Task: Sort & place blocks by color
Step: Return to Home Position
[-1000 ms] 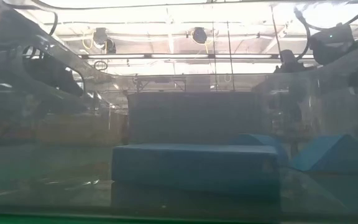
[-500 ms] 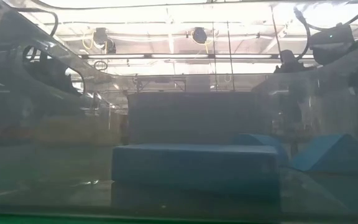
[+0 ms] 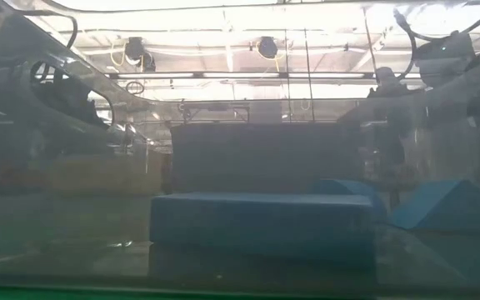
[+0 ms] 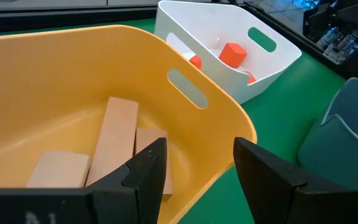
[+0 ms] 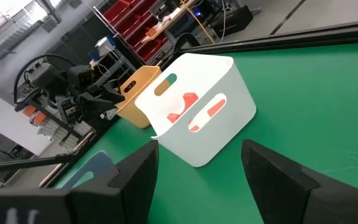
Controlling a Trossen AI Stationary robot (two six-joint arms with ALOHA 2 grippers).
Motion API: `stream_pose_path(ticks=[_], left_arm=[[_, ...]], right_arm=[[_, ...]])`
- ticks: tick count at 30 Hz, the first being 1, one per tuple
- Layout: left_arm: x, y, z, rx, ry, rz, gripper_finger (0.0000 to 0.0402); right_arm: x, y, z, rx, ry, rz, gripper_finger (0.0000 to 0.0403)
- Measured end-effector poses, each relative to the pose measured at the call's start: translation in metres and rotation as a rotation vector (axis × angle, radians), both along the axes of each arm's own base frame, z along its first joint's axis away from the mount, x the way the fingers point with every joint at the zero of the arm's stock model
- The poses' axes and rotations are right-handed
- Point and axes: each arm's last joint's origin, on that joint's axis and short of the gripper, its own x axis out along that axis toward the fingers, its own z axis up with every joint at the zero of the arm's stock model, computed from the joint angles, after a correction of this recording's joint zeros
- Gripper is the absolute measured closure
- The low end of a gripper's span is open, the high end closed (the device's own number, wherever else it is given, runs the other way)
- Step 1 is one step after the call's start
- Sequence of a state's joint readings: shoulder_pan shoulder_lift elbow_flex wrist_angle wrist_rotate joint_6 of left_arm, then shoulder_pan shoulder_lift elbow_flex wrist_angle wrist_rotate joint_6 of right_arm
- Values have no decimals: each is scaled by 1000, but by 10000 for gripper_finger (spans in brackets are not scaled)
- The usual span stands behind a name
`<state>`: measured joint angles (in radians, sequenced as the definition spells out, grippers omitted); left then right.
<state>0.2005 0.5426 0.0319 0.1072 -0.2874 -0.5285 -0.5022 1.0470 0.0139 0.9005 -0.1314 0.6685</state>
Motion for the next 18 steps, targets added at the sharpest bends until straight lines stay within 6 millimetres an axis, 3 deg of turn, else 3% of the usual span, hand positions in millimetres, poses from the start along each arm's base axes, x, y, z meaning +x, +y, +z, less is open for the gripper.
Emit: stream_pose_path(ticks=[5, 18], left_arm=[[-1, -1, 1, 2, -6, -3, 215], [-14, -3, 29, 59, -289, -5, 215]], right_arm=[[0, 0, 0, 0, 0, 0, 181], [-3, 2, 12, -42, -77, 0, 181]])
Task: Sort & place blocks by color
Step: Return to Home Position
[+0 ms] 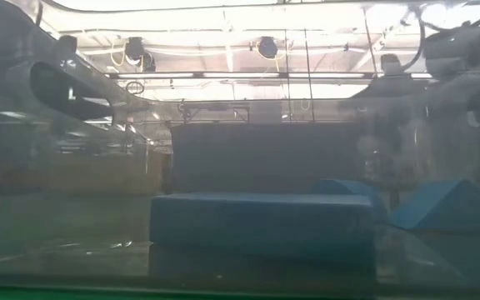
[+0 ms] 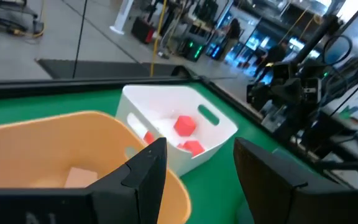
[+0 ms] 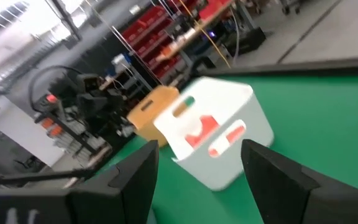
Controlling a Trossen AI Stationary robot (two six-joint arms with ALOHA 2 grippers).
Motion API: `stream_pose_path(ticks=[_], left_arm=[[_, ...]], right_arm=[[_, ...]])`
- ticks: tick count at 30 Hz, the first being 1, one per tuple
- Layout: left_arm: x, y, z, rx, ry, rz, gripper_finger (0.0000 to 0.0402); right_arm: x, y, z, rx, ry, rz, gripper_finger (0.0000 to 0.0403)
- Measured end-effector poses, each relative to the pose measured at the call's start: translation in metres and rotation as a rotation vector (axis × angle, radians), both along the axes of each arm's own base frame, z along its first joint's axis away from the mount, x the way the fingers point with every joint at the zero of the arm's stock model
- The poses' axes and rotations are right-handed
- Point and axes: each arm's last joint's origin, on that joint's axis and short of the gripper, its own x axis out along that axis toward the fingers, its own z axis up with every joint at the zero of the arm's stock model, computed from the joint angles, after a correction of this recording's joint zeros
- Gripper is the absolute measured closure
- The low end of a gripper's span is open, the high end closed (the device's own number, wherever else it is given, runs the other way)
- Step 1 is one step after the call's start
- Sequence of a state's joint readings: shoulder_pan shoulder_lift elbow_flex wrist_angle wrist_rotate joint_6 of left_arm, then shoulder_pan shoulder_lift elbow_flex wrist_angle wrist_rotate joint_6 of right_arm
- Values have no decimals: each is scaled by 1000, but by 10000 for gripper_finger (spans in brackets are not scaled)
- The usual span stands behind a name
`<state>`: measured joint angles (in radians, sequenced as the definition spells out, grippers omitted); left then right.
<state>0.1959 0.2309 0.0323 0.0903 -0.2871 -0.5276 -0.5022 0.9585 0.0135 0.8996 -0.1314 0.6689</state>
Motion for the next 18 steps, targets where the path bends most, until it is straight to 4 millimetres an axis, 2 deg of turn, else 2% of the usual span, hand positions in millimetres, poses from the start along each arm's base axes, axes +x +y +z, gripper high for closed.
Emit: stream_pose_path(ticks=[18], left_arm=[[-12, -2, 15, 35, -175, 0, 215]], right_arm=[[-22, 12, 45, -172, -312, 0, 181]])
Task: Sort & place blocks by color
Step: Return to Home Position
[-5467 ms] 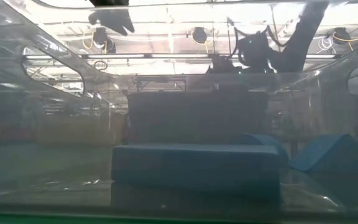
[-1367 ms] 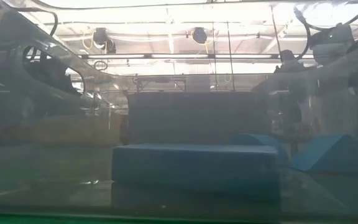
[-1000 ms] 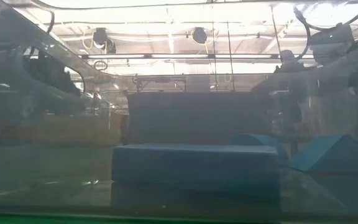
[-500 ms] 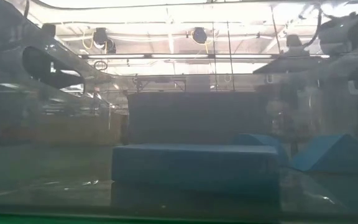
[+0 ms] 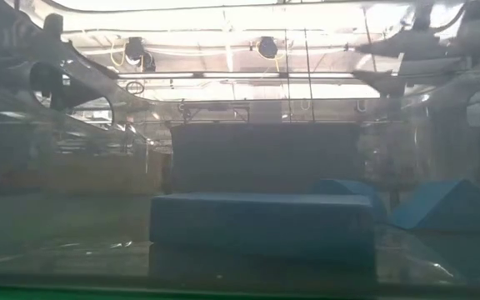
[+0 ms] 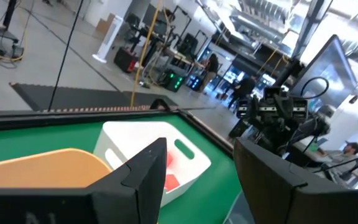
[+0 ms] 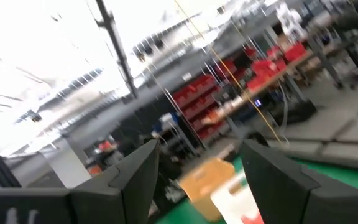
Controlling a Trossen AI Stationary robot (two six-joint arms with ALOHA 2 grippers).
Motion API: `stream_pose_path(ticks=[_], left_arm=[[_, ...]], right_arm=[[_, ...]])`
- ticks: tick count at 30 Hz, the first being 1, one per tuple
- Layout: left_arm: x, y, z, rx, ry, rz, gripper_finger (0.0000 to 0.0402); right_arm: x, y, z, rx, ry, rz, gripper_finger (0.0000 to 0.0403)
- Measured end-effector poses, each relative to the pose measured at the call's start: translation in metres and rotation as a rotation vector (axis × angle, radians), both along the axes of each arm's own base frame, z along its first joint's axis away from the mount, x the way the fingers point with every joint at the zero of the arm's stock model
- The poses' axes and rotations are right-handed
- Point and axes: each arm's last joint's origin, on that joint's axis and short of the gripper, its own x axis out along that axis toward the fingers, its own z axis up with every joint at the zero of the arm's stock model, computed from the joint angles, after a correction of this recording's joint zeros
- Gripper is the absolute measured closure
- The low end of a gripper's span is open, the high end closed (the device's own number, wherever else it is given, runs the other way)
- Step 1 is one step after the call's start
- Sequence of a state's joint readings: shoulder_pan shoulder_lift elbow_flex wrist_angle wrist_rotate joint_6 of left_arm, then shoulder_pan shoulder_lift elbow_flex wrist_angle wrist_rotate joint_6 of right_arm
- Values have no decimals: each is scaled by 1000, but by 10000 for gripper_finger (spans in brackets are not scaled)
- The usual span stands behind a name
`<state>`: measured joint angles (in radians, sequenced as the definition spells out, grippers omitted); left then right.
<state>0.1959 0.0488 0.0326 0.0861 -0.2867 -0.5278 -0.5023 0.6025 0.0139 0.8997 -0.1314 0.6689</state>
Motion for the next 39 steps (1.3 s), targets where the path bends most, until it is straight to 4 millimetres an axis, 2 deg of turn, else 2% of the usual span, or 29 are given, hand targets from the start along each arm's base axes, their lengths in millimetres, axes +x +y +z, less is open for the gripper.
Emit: stream_pose_path(ticks=[6, 21, 39], left_arm=[[-4, -1, 4, 9, -48, 0, 215], [-4, -1, 5, 12, -60, 0, 215], [-4, 1, 5, 13, -60, 20, 215]], right_arm=[[-10, 5, 12, -55, -100, 0, 181], [-23, 13, 25, -123, -224, 0, 181], [-26, 14, 28, -136, -247, 0, 181]])
